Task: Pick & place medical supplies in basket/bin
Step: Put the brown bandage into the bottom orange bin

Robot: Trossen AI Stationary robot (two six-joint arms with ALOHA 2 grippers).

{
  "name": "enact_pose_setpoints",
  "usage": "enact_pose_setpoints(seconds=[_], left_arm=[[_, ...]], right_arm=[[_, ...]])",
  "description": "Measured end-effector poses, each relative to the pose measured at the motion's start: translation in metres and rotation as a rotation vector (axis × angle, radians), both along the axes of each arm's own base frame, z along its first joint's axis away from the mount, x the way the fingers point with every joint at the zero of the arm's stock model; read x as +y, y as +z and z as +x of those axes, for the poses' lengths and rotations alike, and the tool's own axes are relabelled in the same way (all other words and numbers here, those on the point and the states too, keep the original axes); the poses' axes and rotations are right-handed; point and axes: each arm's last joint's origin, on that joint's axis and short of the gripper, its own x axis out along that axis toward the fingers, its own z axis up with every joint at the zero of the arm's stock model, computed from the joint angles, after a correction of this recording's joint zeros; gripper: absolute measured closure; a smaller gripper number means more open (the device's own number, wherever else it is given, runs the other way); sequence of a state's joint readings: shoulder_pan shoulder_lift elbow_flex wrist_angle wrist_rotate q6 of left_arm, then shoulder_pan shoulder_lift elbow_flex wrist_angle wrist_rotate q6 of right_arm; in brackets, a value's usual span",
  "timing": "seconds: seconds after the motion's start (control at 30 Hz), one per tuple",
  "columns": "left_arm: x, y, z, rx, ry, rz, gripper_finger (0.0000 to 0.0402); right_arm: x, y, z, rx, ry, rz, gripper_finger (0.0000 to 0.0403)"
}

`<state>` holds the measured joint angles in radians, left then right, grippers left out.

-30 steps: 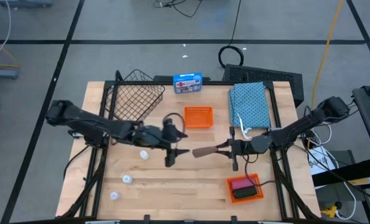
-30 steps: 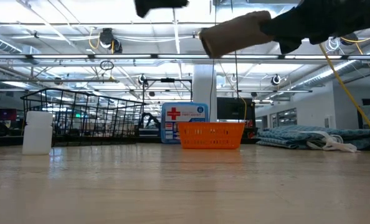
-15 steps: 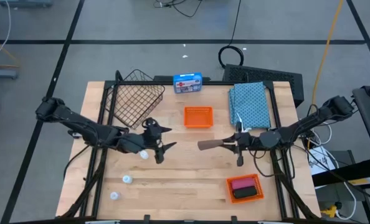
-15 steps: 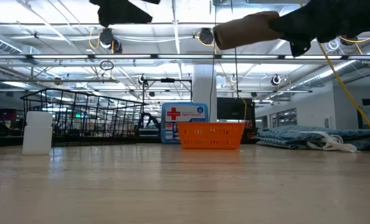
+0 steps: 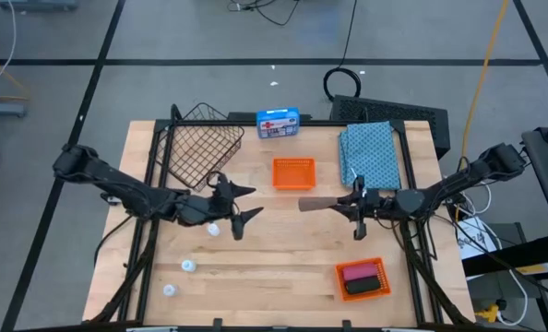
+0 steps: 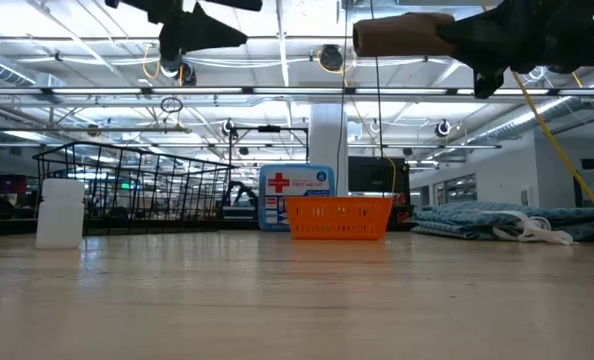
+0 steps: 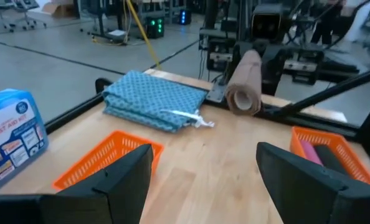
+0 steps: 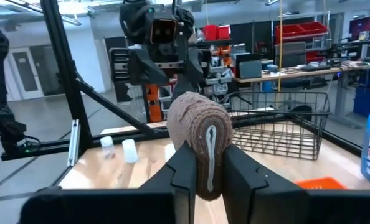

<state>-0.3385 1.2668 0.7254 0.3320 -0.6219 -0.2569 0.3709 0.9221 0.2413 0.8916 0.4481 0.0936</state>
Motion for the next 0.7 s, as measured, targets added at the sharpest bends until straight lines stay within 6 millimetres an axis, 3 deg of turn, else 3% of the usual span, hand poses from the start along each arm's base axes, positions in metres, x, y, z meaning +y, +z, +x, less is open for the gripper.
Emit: enact_pose_setpoints(seconds=[0.7], left_arm=[[0.0075,-0.0041,0.0077,-0.017,-0.014,-0.076,0.0105]], right_arm=[[-0.0013,-0.0003,0.002,-0.006,-0.009,-0.009,0.037]])
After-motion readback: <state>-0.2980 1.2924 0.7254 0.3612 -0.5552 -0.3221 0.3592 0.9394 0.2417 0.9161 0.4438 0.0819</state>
